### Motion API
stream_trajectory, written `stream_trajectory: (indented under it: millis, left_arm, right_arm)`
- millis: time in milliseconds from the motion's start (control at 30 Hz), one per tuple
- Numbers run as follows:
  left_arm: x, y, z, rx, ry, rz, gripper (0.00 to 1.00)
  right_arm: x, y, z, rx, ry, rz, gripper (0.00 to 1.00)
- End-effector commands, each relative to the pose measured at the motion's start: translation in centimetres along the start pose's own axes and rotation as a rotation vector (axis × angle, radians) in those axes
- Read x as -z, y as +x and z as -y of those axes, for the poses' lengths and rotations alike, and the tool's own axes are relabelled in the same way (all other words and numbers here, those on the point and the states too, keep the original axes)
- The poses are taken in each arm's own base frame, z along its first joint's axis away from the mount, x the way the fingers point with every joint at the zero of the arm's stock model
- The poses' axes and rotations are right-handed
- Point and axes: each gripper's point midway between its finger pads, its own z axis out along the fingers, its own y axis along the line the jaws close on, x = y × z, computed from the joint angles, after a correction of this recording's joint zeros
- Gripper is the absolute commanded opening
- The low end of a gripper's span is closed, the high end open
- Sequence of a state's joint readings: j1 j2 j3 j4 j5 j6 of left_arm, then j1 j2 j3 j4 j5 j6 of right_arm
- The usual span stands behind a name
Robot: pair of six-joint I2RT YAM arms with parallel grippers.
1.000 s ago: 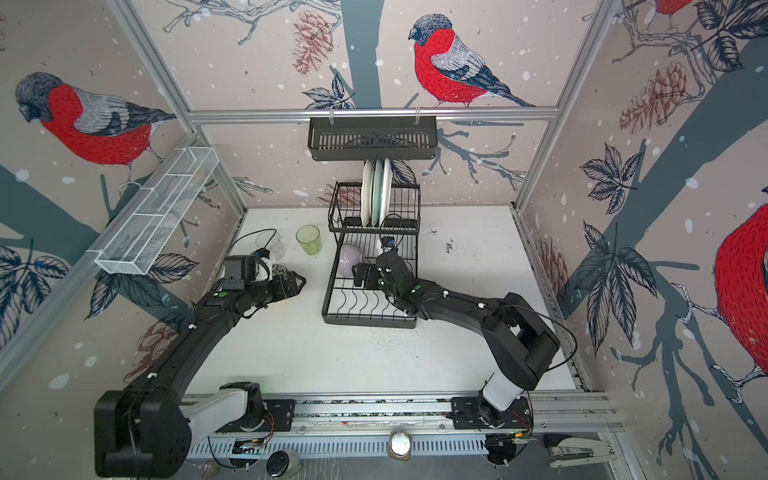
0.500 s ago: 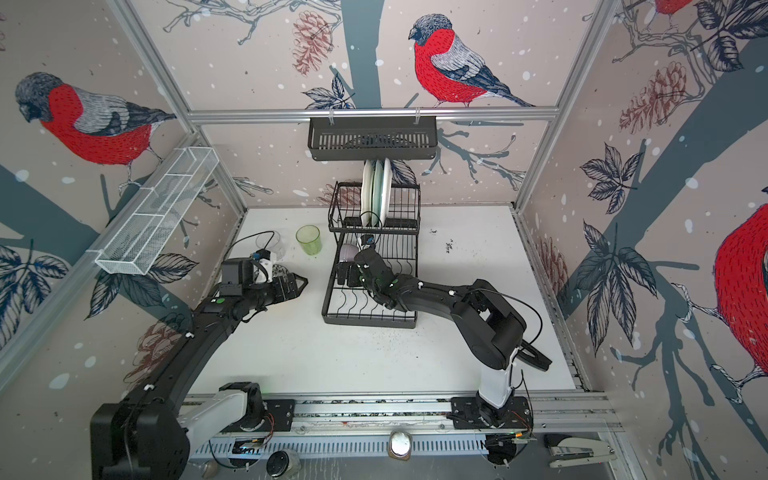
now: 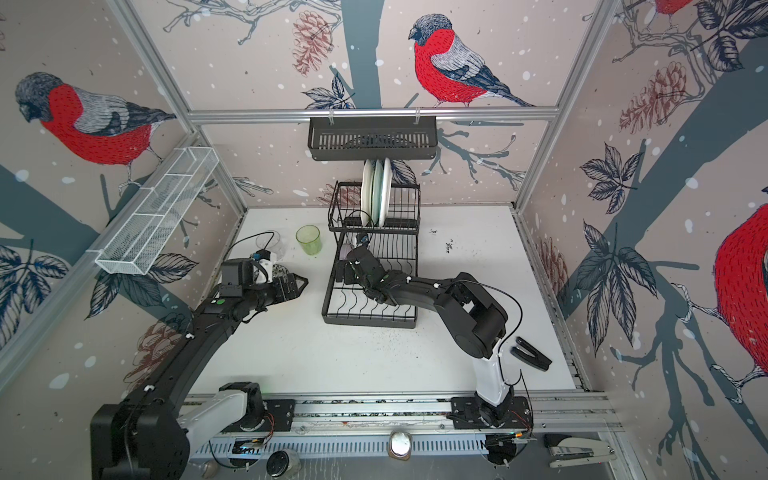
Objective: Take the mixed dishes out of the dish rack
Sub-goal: 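Close the right gripper on the rim of the lavender bowl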
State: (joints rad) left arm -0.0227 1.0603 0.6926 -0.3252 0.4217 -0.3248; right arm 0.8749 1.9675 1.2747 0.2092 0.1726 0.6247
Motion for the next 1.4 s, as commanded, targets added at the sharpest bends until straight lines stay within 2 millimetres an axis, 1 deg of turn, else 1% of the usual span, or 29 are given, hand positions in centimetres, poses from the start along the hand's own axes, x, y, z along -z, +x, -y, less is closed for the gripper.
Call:
stream_trajectory:
  millis: [0, 333, 633, 733, 867, 1033, 1233, 1367]
  left_arm:
    - [0.0, -0.5, 0.4, -0.016, 0.022, 0.020, 0.97]
    - [-0.2, -0.3, 0.4, -0.012, 0.025, 0.014, 0.97]
    - [-0.1, -0.4, 0.3, -0.011, 0.023, 0.015, 0.97]
    - [-0.2, -0.3, 0.3, -0.010, 0.021, 0.014, 0.97]
    - [-0.2, -0.3, 0.3, -0.010, 0.021, 0.015, 0.97]
    - [-0.1, -0.3, 0.3, -0.012, 0.022, 0.017, 0.97]
    - [-0.1, -0.3, 0.3, -0.008, 0.024, 0.015, 0.97]
    - [-0.1, -0.3, 0.3, -0.008, 0.024, 0.015, 0.97]
  right_arm:
    - [-0.5, -0.4, 0.2, 0.023, 0.027, 0.009, 0.95]
    - [-1.9, 0.0, 1.5, 0.056, 0.112, 0.001, 0.90]
    - [-2.4, 0.1, 1.8, 0.077, 0.129, 0.018, 0.77]
    - [-2.5, 0.3, 1.7, 0.087, 0.132, 0.019, 0.71]
    - [-2.3, 0.2, 1.8, 0.108, 0.159, 0.035, 0.64]
    - [-1.6, -0.3, 1.8, 0.160, 0.221, 0.070, 0.58]
    - [-0.4, -0.9, 0.7, 0.260, 0.289, 0.128, 0.56]
    - [0.1, -1.0, 0.5, 0.279, 0.314, 0.146, 0.55]
